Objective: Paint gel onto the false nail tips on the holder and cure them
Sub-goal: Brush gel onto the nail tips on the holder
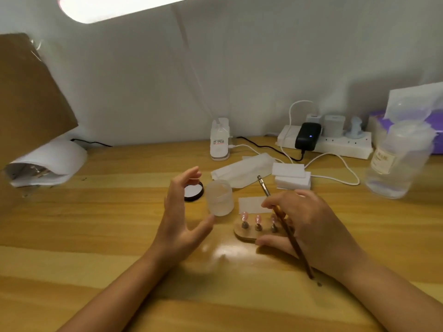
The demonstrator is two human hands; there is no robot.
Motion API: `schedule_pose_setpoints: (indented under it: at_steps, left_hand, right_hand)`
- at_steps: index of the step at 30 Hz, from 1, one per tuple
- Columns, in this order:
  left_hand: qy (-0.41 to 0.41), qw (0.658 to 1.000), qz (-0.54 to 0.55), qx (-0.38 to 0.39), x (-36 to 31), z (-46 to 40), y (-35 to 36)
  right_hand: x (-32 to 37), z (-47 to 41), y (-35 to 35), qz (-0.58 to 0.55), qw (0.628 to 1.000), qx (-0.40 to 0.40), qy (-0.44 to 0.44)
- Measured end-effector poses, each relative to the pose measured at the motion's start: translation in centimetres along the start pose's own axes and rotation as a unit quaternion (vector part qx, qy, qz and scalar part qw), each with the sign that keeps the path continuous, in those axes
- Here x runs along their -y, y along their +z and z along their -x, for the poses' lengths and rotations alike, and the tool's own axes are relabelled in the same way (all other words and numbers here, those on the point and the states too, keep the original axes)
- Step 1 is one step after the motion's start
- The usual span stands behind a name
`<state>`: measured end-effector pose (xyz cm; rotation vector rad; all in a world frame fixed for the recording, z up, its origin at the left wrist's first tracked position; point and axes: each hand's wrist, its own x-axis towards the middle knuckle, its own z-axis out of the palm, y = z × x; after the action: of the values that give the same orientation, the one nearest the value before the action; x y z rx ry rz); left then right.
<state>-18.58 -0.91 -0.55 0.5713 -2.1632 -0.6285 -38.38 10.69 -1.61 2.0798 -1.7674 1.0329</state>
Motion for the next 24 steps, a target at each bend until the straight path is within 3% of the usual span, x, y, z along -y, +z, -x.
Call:
schedule_pose_setpoints:
  at_steps: [4, 8, 13, 18, 24]
  left_hand:
    - [0.101, 0.991, -0.088, -0.016, 0.8, 0.7, -0.5]
    - [0.125, 0.986, -0.105, -0.034, 0.6, 0.4, -0.2]
    - [0.165, 0.98, -0.112, -0.006, -1.0, 0.6, 1.3]
    - [0.09, 0.983, -0.139, 0.075, -1.2, 0.7, 2.3]
    - [0.011, 0.985, -0.129, 0.11, -0.4, 0.7, 2.2]
  right_hand:
    - [-0.2, 0.1, -0.1, -0.007, 1.0, 0.006, 0.02]
    - [-0.3, 0.2, -0.3, -0.047, 0.997, -0.032, 0.055]
    - [-0.2, 0.4, -1.2, -0.174, 0.965, -0.101, 0.17]
    - [-0.2, 0.4, -1.4, -0.254, 0.926, -0.142, 0.24]
    - [-0.3, 0.3, -1.1, -0.255, 0.907, -0.158, 0.296]
